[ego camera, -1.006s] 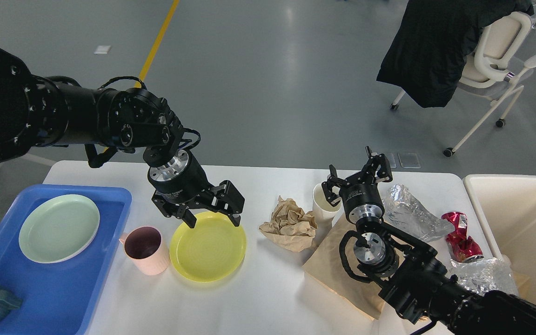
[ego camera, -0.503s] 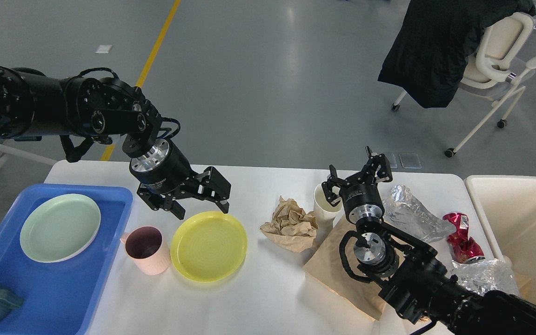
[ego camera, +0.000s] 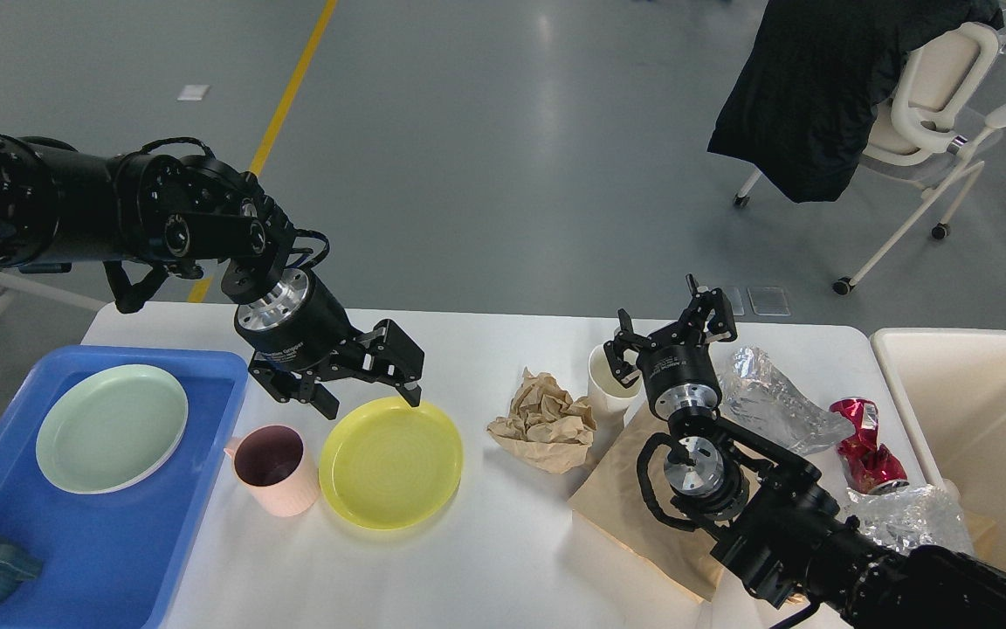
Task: Tidy desktop
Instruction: 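Raise the left arm and swing the left gripper above the yellow plate, then lower the left gripper down onto the pink cup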
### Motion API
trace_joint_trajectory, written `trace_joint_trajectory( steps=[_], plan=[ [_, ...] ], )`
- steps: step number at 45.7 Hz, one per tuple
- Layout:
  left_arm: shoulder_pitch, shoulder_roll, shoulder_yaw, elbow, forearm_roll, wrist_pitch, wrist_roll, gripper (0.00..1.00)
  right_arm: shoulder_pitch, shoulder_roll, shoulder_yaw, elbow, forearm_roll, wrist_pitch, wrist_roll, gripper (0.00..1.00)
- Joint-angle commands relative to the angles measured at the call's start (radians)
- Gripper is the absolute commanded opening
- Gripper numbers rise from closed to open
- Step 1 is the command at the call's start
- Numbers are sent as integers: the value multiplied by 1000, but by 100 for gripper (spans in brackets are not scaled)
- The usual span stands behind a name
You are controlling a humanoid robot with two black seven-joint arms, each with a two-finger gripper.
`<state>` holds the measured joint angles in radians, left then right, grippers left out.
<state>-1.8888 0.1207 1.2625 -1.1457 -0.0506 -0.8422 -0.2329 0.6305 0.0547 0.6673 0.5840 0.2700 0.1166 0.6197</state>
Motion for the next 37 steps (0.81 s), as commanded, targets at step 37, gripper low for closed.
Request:
trace_joint_trajectory(
  steps=[37],
  plan=[
    [34,-13,129,-141,28,-118,195,100,0,1,0,-1,0,0,0,100]
  ],
)
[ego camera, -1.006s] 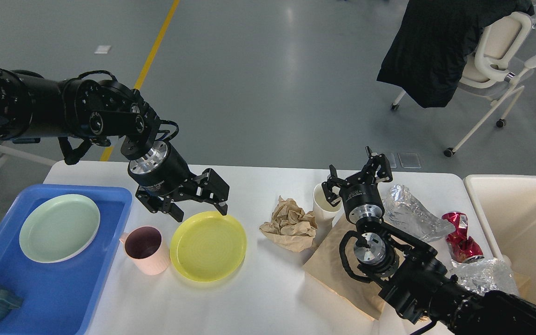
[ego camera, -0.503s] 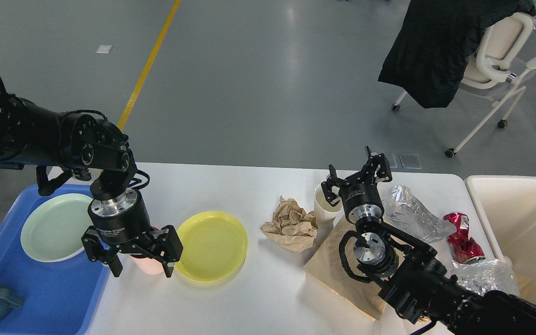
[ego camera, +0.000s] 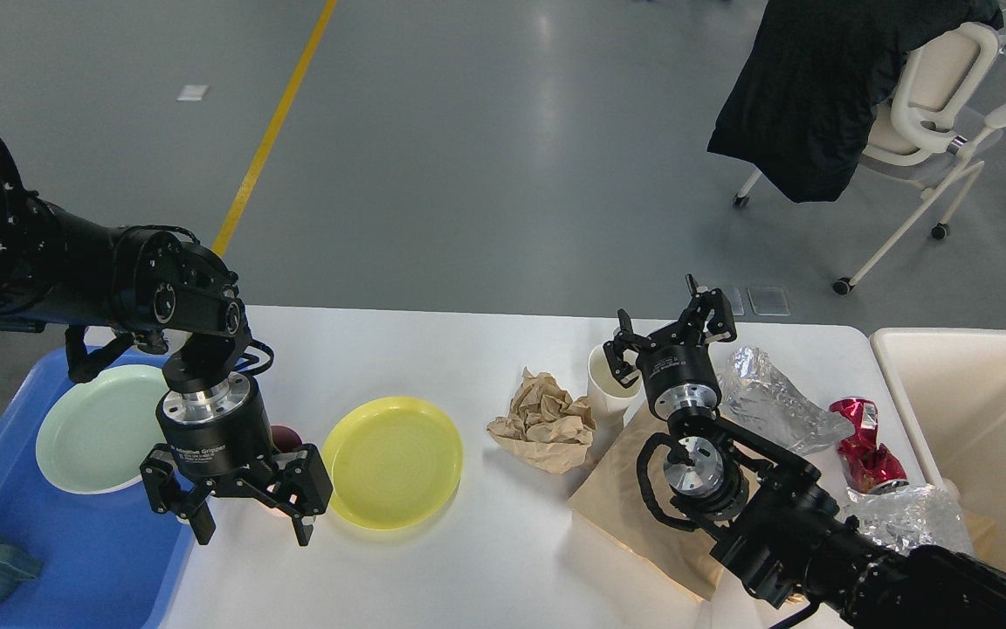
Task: Tidy desktop
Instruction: 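Lower the left gripper down onto the pink cup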
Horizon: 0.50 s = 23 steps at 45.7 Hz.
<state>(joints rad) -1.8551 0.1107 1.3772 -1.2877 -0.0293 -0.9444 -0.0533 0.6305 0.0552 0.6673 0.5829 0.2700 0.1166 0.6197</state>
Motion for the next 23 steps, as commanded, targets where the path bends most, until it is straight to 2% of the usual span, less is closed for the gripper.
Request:
trace_joint_trajectory(
  steps=[1,6,9,17,23],
  plan=[
    [0,-3,22,1,11,-16,23,100,0,0,0,0,0,0,0,100],
    [0,-14,78,4,26,-16,93,100,0,0,0,0,0,0,0,100],
    [-6,-16,95,4,26,-7,112,100,0,0,0,0,0,0,0,100],
    [-12,-17,109,2,26,127,125,99,0,0,0,0,0,0,0,100],
    [-4,-20,112,-1,23,242,203,98,0,0,0,0,0,0,0,100]
  ],
)
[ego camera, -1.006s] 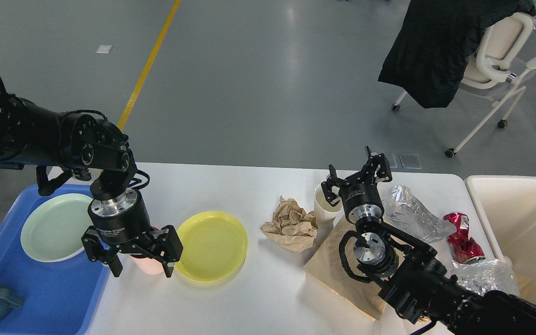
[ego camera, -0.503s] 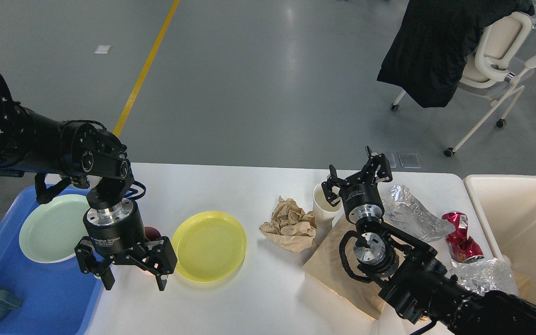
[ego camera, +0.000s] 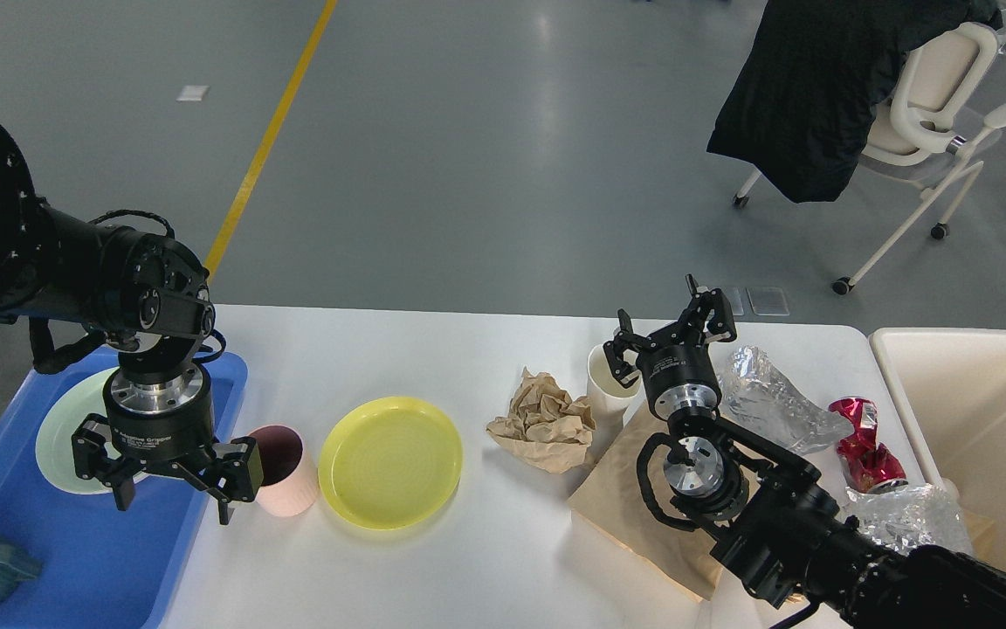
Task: Tidy desktop
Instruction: 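Lower the left gripper down onto the pink cup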
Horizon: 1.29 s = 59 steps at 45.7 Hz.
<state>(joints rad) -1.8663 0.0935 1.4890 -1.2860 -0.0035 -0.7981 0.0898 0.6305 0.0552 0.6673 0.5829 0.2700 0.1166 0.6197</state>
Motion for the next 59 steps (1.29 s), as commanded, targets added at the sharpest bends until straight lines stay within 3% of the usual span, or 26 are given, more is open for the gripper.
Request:
trace_joint_trajectory(
  steps=[1,12,21,30,49,59],
  plan=[
    [9,-6,0,-3,-4,117,73,97,0,0,0,0,0,0,0,100],
    [32,-26,-4,-78,-3,382,231,93,0,0,0,2,0,0,0,100],
    [50,-26,-1,-138,-9,510,280,92,0,-2,0,2,0,0,0,100],
    [67,-17,2,-185,-197,706,283,92,0,0,0,2,0,0,0,100],
    [113,-21,-58,-205,-588,1014,281,93,0,0,0,0,0,0,0,100],
    [206,-26,-206,-204,-701,1336,281,93,0,0,0,0,0,0,0,100]
  ],
)
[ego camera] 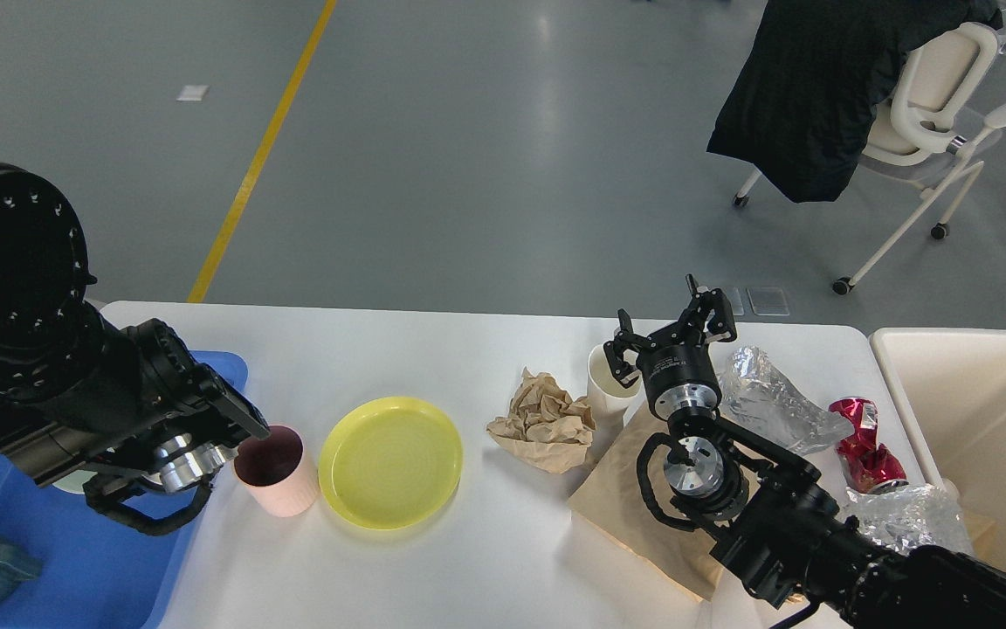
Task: Tidy desktop
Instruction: 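Lower the left gripper down onto the pink cup, then close the left gripper around the pink cup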
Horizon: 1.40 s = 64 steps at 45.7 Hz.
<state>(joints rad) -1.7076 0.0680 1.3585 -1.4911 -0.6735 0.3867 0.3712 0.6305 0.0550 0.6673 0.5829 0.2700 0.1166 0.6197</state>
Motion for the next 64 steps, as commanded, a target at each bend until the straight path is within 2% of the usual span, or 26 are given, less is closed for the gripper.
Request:
trace_joint_trajectory(
  steps=[1,22,33,45,52,64],
  plan=[
    [57,-1,-90,2,-31,171,0,94,0,-1,0,0,0,0,0,100],
    [77,-1,-121,25,-20,175,5,97,0,0,0,0,0,0,0,100],
    [71,-2,-177,218,-14,20,3,97,0,0,0,-2,0,0,0,100],
    [71,-2,-176,230,-14,-147,2,97,0,0,0,-2,0,0,0,100],
    [69,-2,-176,230,-14,-187,3,97,0,0,0,-2,0,0,0,100],
    [66,-2,-176,230,-14,-189,3,97,0,0,0,-2,0,0,0,100]
  ],
)
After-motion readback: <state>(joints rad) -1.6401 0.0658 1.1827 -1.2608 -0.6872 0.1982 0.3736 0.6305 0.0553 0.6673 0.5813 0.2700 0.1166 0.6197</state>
